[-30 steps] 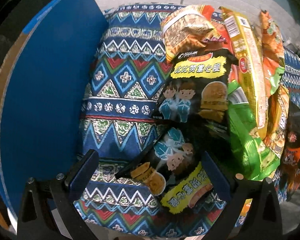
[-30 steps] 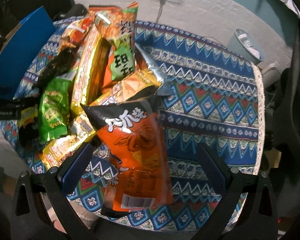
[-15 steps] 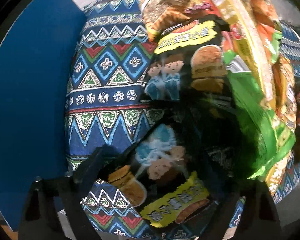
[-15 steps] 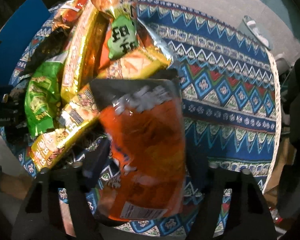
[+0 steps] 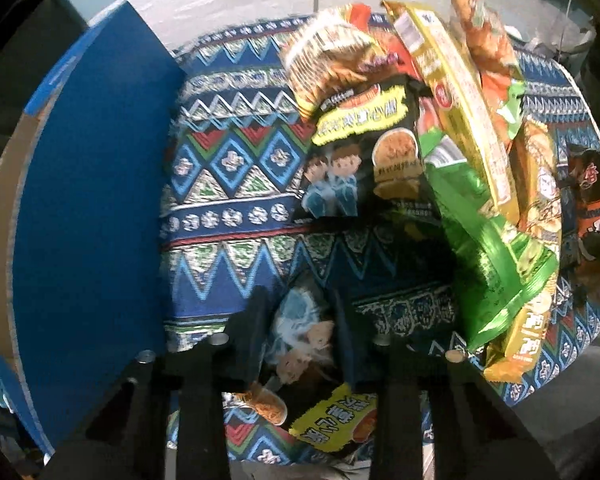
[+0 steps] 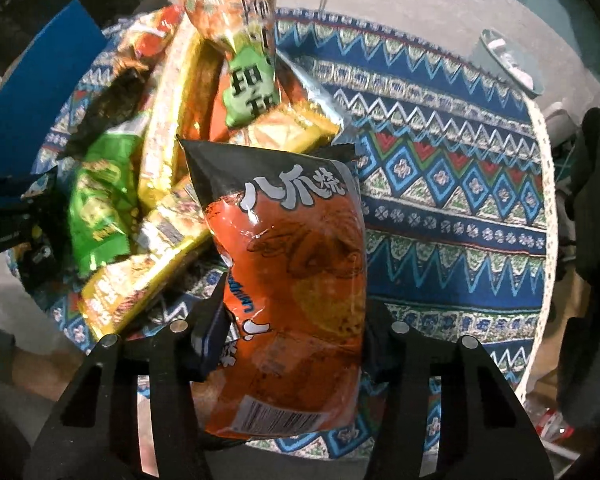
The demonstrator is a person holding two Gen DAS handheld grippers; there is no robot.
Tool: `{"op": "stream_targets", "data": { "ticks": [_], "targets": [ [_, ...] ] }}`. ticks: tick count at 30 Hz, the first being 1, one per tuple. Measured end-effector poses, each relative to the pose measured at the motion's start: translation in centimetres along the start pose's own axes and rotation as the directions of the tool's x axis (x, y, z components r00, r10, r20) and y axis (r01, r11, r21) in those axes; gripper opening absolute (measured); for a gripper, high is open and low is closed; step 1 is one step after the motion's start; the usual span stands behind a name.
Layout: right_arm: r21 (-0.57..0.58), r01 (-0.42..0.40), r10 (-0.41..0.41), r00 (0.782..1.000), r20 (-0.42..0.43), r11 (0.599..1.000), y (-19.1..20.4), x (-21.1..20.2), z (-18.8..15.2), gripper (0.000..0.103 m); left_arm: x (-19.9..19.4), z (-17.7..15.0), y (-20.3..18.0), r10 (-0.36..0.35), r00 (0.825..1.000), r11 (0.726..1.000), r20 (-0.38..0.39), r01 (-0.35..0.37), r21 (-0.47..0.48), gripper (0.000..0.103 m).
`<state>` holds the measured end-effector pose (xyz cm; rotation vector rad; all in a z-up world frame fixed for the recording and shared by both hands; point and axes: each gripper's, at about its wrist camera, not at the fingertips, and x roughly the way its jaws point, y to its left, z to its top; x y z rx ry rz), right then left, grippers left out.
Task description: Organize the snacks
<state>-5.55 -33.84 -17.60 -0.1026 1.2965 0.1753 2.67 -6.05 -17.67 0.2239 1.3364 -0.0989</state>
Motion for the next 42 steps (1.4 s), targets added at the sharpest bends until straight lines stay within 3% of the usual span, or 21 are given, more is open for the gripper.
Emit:
{"op": "stream_targets", "data": {
  "ticks": [15, 18, 22, 29, 30, 33, 34, 42],
  "targets": [
    [-0.026, -0.005, 0.009, 0.986, 0.164, 1.000, 2.8, -5.9, 2.9, 0.053, -7.1, -0.3, 2.1, -0.017, 0.984, 1.000, 0.179, 0.019, -0.012, 0.029],
    [-0.030, -0.012, 0.017, 0.982, 0.187, 0.999, 3.5, -6.6, 3.8, 0.053, -7.1, 0.1, 3.1, -0.030, 0.979, 0.999, 0.203, 0.037, -0.031, 0.028],
    [-0.039, -0.019, 0.027, 0.978, 0.205, 0.999, 4.3, -7.1, 4.5, 0.053, -7.1, 0.6, 4.0, -0.051, 0.975, 0.997, 0.217, 0.063, -0.048, 0.014],
    [-0.048, -0.027, 0.037, 0.976, 0.214, 0.998, 5.1, -7.3, 5.2, 0.053, -6.5, 1.0, 4.3, -0.104, 0.970, 0.991, 0.218, 0.119, -0.056, 0.012],
    [-0.049, -0.026, 0.036, 0.976, 0.213, 0.998, 5.2, -7.3, 5.3, 0.053, -6.1, 1.1, 4.2, -0.118, 0.971, 0.990, 0.208, 0.133, -0.056, 0.018],
    [-0.050, -0.028, 0.038, 0.978, 0.204, 0.998, 5.3, -7.0, 5.4, 0.053, -4.3, 1.1, 4.0, -0.136, 0.976, 0.984, 0.171, 0.153, -0.094, 0.056],
    [-0.046, -0.032, 0.040, 0.979, 0.200, 0.998, 5.3, -6.8, 5.3, 0.053, -3.7, 1.1, 3.9, -0.126, 0.979, 0.984, 0.161, 0.143, -0.105, 0.064],
    [-0.024, -0.048, 0.052, 0.980, 0.192, 0.999, 4.4, -6.5, 4.8, 0.054, -0.4, 0.5, 2.8, -0.096, 0.994, 0.989, 0.053, 0.101, -0.105, 0.070]
  ]
}}
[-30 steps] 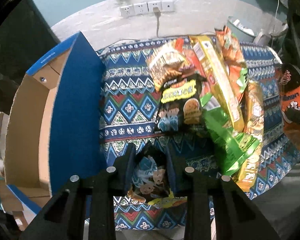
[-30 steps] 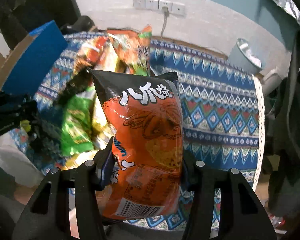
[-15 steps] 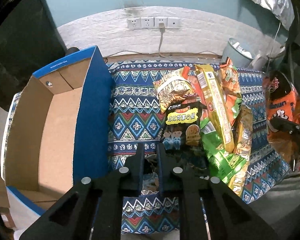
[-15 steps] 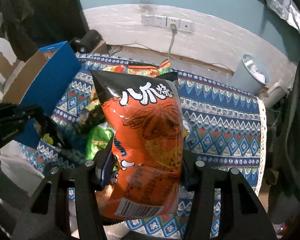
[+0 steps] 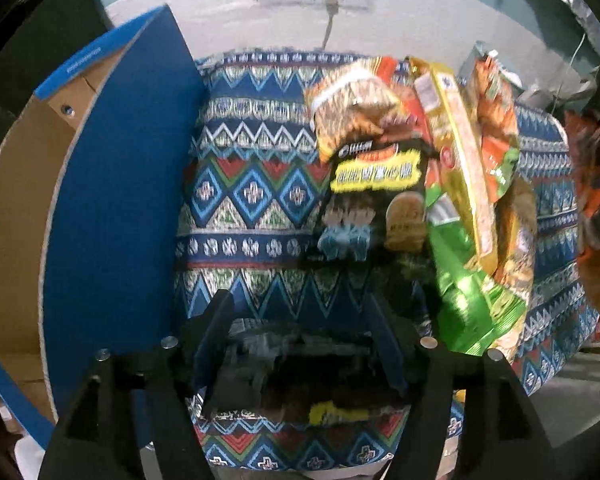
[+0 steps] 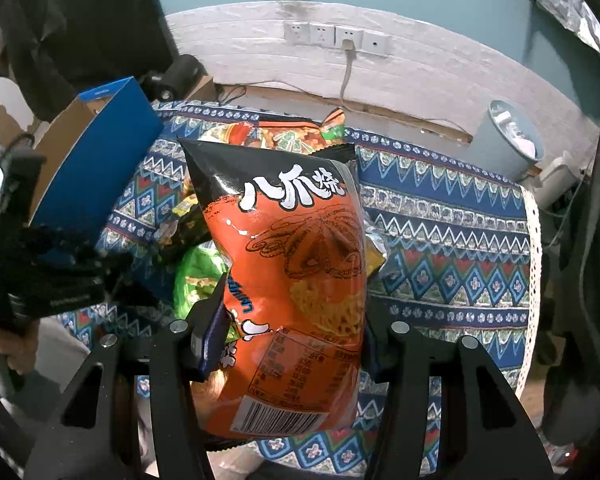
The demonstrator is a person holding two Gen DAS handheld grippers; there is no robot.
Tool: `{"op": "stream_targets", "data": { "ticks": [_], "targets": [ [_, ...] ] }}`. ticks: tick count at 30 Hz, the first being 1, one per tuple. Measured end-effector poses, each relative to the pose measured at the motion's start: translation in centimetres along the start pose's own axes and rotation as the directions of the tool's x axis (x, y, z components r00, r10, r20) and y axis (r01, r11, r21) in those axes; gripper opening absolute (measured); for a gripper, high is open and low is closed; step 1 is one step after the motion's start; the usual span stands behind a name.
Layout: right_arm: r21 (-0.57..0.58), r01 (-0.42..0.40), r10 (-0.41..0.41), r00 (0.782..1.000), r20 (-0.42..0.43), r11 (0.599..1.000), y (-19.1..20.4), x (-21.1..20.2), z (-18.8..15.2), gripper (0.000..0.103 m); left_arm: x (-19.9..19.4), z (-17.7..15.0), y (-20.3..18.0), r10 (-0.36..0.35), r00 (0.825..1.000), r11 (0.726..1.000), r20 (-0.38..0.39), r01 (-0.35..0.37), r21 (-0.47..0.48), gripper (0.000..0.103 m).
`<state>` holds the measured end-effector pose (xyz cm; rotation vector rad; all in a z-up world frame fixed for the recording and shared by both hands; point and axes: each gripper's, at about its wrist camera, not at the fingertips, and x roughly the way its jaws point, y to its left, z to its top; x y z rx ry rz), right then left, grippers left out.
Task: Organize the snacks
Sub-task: 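Grasp a black snack bag with the left gripper while the right gripper holds the orange bag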
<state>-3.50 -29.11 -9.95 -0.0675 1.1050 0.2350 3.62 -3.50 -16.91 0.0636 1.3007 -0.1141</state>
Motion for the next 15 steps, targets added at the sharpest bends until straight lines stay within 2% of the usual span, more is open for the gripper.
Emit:
{"op": "stream_targets", "data": {
  "ticks": [7, 13, 15],
  "targets": [
    [0.010, -0.004, 0.004, 1.000, -0.010, 1.000, -0.4, 0.2, -0.2, 0.054, 2.8, -1.7, -0.6, -0.004, 0.993, 1.000, -0.122, 0.006, 0.017, 0.070],
    [0.003, -0.017, 0.017, 1.000, -0.012, 1.000, -0.2, 0.1, -0.5, 0.054, 1.2, -2.0, -0.1, -0.021, 0.992, 1.000, -0.123, 0.023, 0.020, 0.071],
    [0.000, -0.019, 0.019, 1.000, -0.012, 1.000, -0.1, 0.1, -0.6, 0.054, 0.3, -2.2, 0.4, -0.030, 0.992, 0.999, -0.119, 0.031, 0.011, 0.079]
  ]
}}
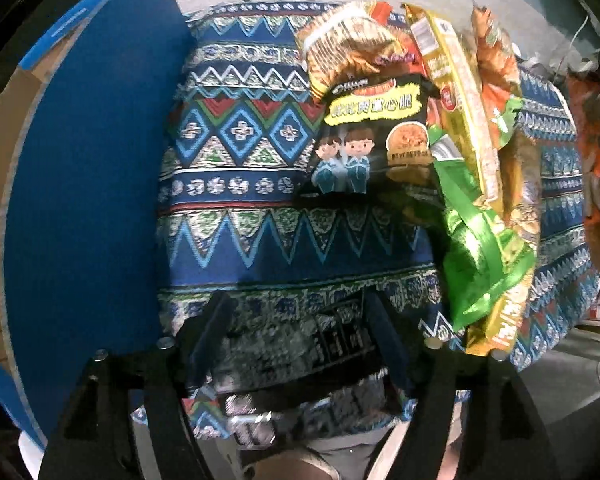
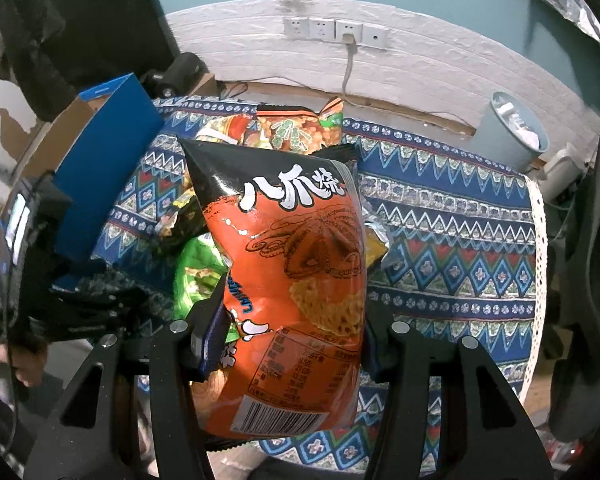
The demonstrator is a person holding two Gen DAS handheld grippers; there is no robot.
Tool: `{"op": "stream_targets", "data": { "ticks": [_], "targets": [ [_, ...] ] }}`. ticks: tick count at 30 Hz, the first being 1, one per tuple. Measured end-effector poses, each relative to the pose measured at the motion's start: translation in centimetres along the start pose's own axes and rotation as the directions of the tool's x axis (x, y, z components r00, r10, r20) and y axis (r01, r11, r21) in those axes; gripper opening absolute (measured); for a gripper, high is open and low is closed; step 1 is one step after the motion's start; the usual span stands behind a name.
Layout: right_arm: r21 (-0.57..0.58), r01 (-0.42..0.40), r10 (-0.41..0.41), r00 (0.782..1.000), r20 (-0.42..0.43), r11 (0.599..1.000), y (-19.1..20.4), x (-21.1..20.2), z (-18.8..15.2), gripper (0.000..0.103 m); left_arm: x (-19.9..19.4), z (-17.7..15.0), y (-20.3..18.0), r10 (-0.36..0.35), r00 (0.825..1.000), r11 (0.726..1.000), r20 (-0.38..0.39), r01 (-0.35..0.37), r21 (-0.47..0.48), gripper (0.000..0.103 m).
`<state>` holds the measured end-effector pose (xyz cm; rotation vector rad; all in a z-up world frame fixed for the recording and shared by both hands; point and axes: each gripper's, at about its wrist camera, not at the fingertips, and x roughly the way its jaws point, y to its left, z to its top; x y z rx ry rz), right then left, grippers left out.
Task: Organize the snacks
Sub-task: 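Grasp a black snack bag with the left gripper while the right gripper holds the orange bag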
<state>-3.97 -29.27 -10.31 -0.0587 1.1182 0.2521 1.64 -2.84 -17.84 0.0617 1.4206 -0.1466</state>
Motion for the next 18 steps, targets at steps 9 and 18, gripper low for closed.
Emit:
{"op": "stream_targets", "data": {
  "ticks": [9, 18],
  "targets": [
    [-0.023, -0.015, 0.016, 1.000, 0.001, 1.000, 0.8, -0.4, -0.3, 0.054, 0.1, -2.6, 0.2, 0.005, 0.999, 1.000, -0.054, -0.006, -0.016, 0.085],
    [-0.008, -0.022, 0.022, 1.000, 0.002, 1.000, 0.2, -0.7, -0.8, 0.054, 2.2, -3.7, -1.6, 0.029, 0.997, 0.999, -0.072, -0.026, 0.032, 0.093]
  ]
}}
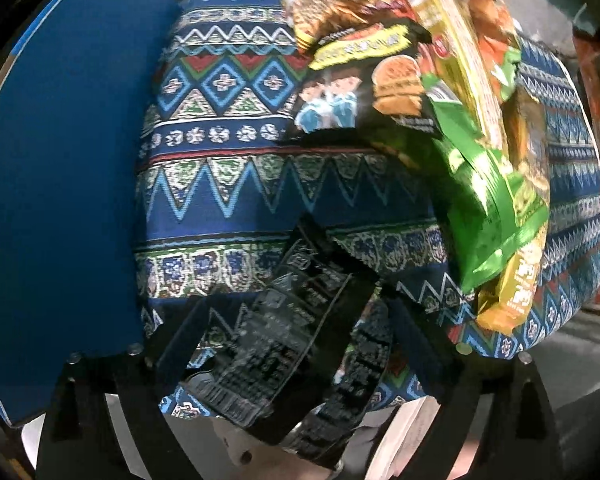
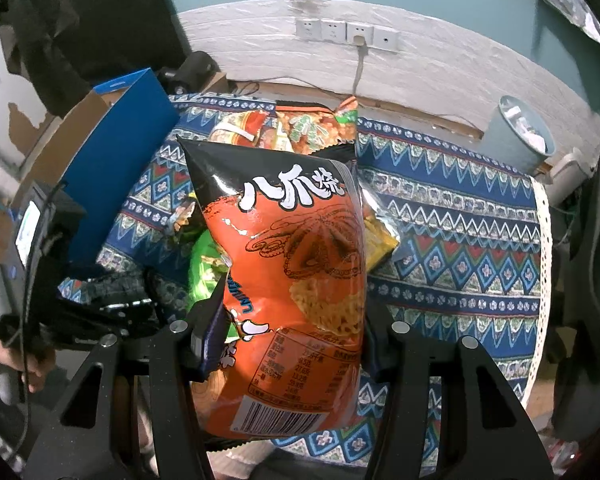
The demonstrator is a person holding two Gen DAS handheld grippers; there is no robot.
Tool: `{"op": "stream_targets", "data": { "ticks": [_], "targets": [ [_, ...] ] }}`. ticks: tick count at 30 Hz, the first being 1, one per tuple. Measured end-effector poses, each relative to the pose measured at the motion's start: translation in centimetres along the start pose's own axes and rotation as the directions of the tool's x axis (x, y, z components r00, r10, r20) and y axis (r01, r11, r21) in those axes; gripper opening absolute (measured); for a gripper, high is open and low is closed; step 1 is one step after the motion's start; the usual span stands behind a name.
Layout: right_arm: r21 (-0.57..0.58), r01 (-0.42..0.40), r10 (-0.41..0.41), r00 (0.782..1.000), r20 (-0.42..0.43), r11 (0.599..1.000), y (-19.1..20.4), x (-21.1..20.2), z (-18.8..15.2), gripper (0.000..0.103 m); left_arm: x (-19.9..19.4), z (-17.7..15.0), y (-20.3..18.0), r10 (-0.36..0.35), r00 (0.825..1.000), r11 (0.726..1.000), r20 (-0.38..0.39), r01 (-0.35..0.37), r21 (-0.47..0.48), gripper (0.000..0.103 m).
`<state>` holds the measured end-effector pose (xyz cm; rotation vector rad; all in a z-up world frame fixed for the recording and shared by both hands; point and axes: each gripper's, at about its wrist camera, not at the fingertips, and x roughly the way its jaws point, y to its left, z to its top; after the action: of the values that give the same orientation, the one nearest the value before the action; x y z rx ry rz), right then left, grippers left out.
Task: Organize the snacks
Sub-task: 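Grasp a black snack bag with the left gripper while the right gripper holds the orange bag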
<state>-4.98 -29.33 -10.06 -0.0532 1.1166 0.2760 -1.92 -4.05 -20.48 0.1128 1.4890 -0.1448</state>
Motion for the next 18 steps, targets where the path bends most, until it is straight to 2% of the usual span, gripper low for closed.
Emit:
{"op": "stream_targets", "data": {
  "ticks": [4, 8, 13, 18],
  "targets": [
    [0.014, 0.002, -0.002, 1.000, -0.005, 1.000, -0.5, 0.1, -0.2, 0.054, -0.8, 0.6, -0.7, -0.059, 0.998, 0.998, 0.005, 0.059, -0.012, 0.093],
    [0.014, 0.002, -0.002, 1.000, -0.008, 1.000, -0.6, 0.2, -0.2, 0.054, -1.8, 0.6, -1.2, -0.080, 0.997, 0.996, -0.018, 0.080, 0.046, 0.093],
    [0.006, -0.002, 0.002, 1.000, -0.007, 1.000, -0.3, 0.1, -0.2, 0.054, -1.2, -0.3, -2.3, -0.058, 0.996, 0.991, -0.061, 0.065, 0.116, 0.093],
    [0.003, -0.001, 0.001, 1.000, -0.011, 1.000, -0.2, 0.1, -0.3, 0.054, 0.8, -1.6, -3.6, -0.004, 0.996, 0.986, -0.084, 0.018, 0.166, 0.093]
  ]
}}
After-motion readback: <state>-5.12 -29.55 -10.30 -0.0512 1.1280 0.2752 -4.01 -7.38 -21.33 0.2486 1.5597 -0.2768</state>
